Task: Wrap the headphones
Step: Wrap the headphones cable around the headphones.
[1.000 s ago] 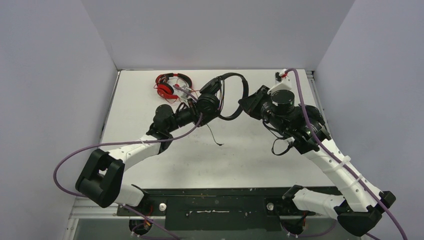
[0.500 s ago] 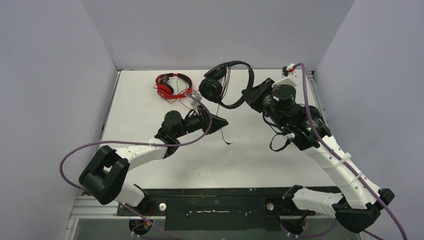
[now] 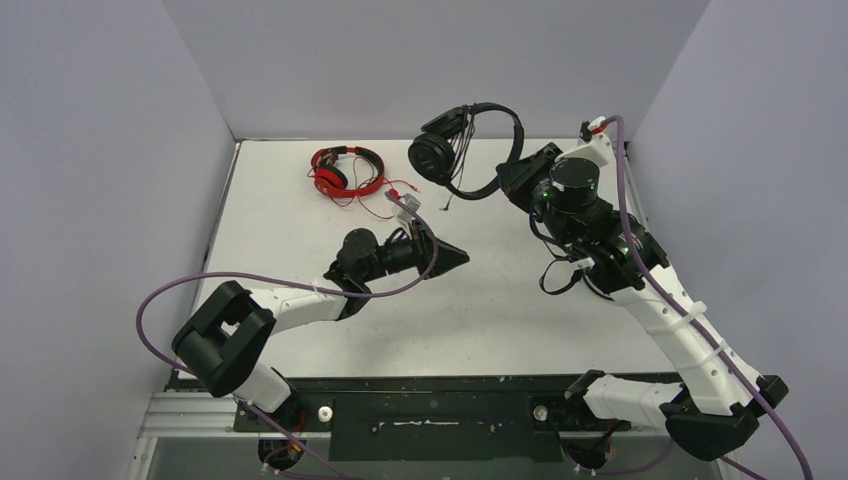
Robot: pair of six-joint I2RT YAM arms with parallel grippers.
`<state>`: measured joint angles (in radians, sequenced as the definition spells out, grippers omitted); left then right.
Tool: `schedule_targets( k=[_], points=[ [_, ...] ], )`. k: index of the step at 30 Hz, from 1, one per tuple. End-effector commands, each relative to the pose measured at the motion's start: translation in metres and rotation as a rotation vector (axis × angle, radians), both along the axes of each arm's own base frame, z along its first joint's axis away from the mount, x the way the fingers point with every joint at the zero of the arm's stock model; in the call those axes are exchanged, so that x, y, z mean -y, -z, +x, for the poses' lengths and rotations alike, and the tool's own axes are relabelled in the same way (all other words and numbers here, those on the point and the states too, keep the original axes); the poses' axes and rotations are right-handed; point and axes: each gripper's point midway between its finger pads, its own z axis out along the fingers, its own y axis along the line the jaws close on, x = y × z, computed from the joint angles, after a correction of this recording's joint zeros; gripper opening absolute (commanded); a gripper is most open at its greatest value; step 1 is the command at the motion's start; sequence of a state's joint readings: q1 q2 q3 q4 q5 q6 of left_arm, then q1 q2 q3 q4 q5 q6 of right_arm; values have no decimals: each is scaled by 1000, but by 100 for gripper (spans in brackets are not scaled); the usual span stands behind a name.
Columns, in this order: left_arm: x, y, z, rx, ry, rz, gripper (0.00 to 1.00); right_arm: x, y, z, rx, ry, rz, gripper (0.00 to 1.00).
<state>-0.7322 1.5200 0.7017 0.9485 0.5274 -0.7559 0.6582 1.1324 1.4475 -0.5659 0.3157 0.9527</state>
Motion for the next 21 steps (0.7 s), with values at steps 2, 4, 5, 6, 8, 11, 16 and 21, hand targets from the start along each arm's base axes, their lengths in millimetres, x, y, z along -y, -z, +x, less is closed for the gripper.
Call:
schedule_targets(
  k=[2, 4, 5, 6, 8, 11, 16, 21],
  points=[
    [-1, -14, 3, 68, -23, -47, 15, 8, -36, 7, 82, 44, 38, 0],
    [-2, -10, 8, 78, -50, -19, 19, 9, -39, 8, 87, 47, 36, 0],
    [-4, -7, 12, 87, -74, 2, 22, 9, -40, 8, 90, 46, 34, 0],
    [-6, -6, 15, 99, -96, 19, 28, 9, -41, 9, 90, 44, 30, 0],
    [-13, -9, 23, 129, -159, 48, 41, 9, -41, 10, 86, 46, 23, 0],
    [-23, -6, 36, 173, -246, 132, 80, 8, -43, 10, 87, 43, 25, 0],
    [-45, -14, 52, 289, -391, 195, 97, 9, -48, 9, 94, 37, 32, 0],
    [-35, -22, 45, 447, -322, 175, 97, 8, -52, 7, 92, 24, 34, 0]
  ],
)
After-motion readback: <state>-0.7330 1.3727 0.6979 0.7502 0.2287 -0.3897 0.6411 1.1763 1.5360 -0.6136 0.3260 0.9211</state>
